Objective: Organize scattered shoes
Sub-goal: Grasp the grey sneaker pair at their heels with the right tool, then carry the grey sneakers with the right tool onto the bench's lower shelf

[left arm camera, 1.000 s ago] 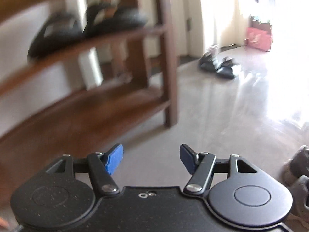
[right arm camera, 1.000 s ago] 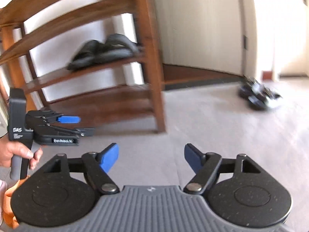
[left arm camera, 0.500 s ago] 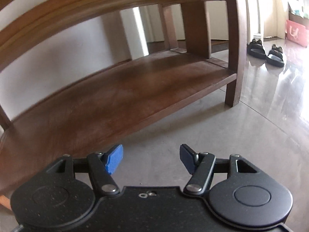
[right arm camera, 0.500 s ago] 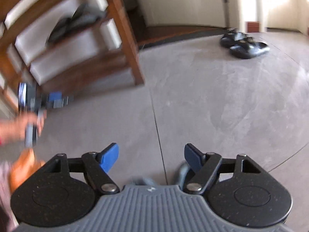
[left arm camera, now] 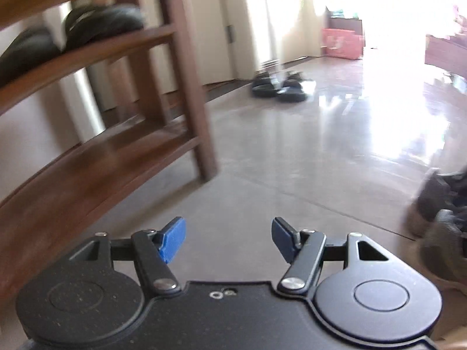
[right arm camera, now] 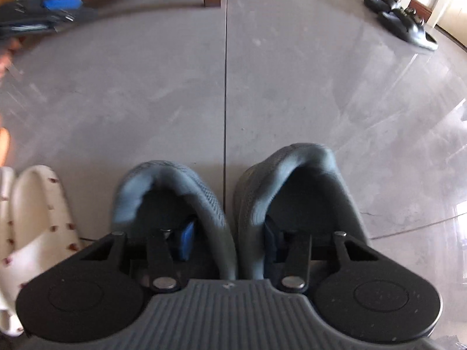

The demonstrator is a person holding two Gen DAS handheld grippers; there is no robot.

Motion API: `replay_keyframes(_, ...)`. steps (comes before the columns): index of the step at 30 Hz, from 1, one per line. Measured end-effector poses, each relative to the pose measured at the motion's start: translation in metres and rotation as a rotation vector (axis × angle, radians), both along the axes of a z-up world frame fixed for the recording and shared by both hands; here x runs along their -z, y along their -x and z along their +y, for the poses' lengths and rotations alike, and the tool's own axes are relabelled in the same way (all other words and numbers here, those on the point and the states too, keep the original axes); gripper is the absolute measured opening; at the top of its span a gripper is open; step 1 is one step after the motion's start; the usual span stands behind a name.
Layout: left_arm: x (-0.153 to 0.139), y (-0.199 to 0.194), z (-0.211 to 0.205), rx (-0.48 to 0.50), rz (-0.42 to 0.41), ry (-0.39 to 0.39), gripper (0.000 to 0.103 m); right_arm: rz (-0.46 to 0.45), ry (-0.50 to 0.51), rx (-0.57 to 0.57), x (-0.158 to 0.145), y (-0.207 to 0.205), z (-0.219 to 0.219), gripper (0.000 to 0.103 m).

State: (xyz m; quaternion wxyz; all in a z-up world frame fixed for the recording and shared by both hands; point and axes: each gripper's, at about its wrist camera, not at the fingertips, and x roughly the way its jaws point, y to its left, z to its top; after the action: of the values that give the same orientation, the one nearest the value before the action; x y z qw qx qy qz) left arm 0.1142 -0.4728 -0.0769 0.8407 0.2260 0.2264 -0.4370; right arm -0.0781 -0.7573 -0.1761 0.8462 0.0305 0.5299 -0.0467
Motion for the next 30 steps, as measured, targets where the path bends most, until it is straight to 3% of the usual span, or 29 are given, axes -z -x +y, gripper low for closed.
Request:
replay_keyframes(1, -0.001, 0.003, 0.001, 0.009, 0.001, 0.001, 0.065, -0.018, -0.002, 0.009, -0.001, 0.0, 0.001, 0.035)
replay_keyframes(2, -0.003, 0.004, 0.003, 0.011, 0.0, 0.0, 0.065, -0.036, -0.004, 0.018, -0.002, 0.001, 0.002, 0.033)
replay_keyframes(8, -0.019, 0.002, 0.017, -0.053, -0.027, 0.041, 0.065, -0.19, -0.034, 0.124, -0.017, 0.015, 0.008, 0.032)
replay_keyframes(12, -0.037, -0.003, 0.033, -0.107, -0.051, 0.078, 0.065, -0.359, -0.069, 0.166, -0.046, 0.031, 0.012, 0.031)
replay_keyframes(17, -0.068, -0.003, 0.06, -0.166, -0.109, 0.126, 0.065, -0.562, -0.151, 0.153, -0.085, 0.017, 0.022, 0.03)
replay_keyframes(23, -0.11, 0.003, 0.111, -0.274, -0.252, 0.158, 0.065, -0.733, -0.232, -0.001, -0.151, -0.038, 0.06, 0.03)
replay_keyframes(27, -0.13, 0.005, 0.159, -0.396, -0.281, 0.209, 0.065, -0.781, -0.294, -0.112, -0.194, -0.087, 0.096, 0.03)
replay_keyframes(30, -0.135, 0.002, 0.187, -0.474, -0.256, 0.242, 0.065, -0.76, -0.321, -0.136, -0.212, -0.129, 0.126, 0.031)
